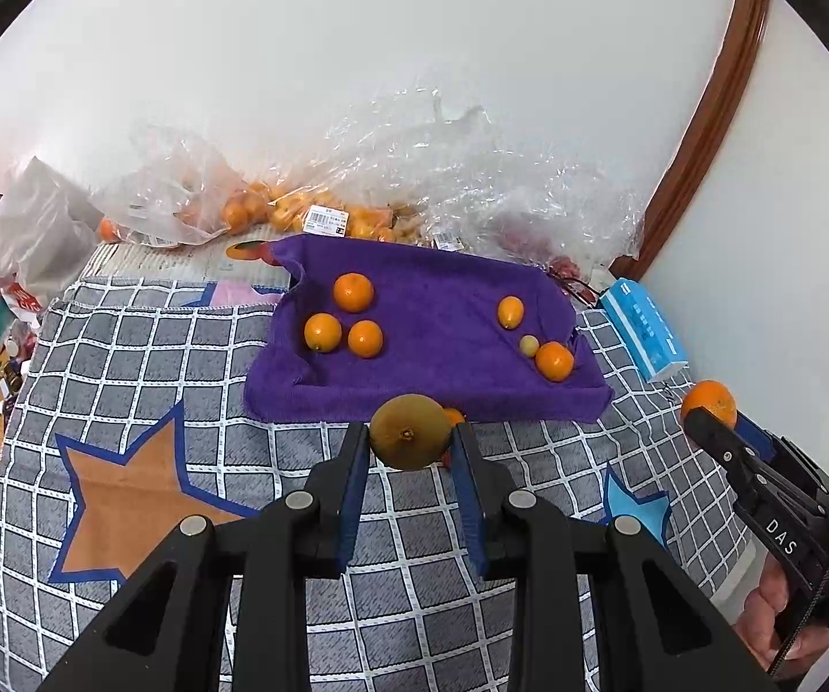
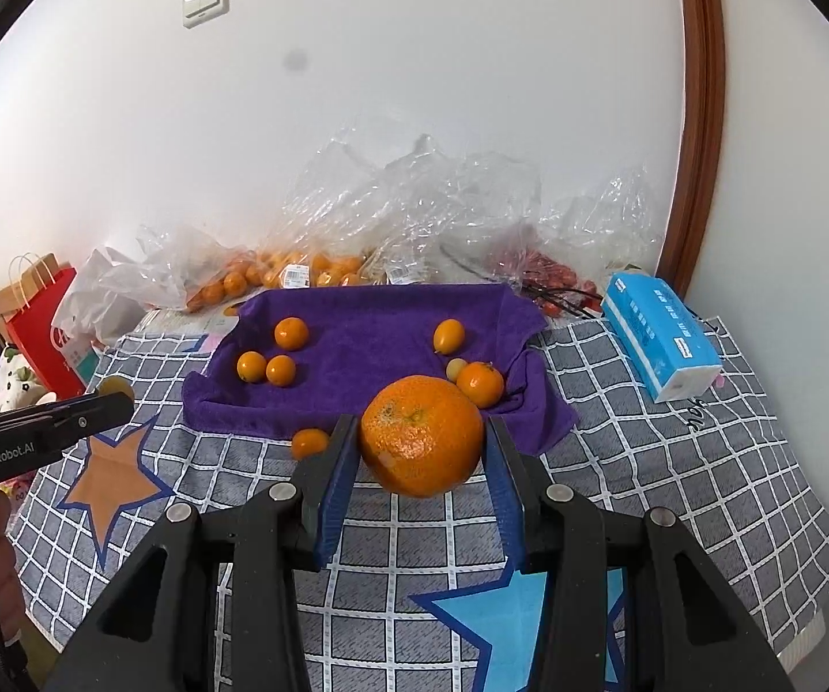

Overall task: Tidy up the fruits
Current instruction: 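Carry the yellow-green fruit in the left tool toward the towel while the right tool carries the large orange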

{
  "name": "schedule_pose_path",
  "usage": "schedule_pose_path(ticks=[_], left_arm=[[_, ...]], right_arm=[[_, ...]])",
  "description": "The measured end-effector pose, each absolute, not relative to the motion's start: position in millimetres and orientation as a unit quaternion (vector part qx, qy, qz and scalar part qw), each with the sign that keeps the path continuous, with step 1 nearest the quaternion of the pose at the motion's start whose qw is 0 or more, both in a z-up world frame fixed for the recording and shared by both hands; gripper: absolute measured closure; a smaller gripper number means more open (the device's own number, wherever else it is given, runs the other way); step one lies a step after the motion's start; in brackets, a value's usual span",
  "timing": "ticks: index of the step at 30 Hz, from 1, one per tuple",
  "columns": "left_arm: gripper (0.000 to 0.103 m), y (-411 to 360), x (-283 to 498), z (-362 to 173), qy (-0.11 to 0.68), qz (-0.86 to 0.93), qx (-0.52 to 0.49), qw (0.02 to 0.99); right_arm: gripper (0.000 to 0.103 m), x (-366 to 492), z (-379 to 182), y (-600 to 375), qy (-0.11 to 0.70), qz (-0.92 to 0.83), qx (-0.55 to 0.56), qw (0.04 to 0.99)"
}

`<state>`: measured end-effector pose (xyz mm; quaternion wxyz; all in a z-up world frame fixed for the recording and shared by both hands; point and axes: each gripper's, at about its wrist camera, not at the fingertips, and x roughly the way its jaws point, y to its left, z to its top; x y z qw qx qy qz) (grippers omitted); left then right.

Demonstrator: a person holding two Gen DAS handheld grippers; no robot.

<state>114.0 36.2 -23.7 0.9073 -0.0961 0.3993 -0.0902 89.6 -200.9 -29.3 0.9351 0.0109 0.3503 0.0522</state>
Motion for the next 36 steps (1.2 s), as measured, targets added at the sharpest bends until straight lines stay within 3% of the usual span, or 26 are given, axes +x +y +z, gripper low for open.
schedule_pose_path(ticks=[36], left_arm=[[0.076,42.8,159.7,-22.7,0.399,-0.083,-0.098,0.908]], right_arm=[[0.060,139.1,-41.3,-205.2,0.358,0.051,0.009,0.932]])
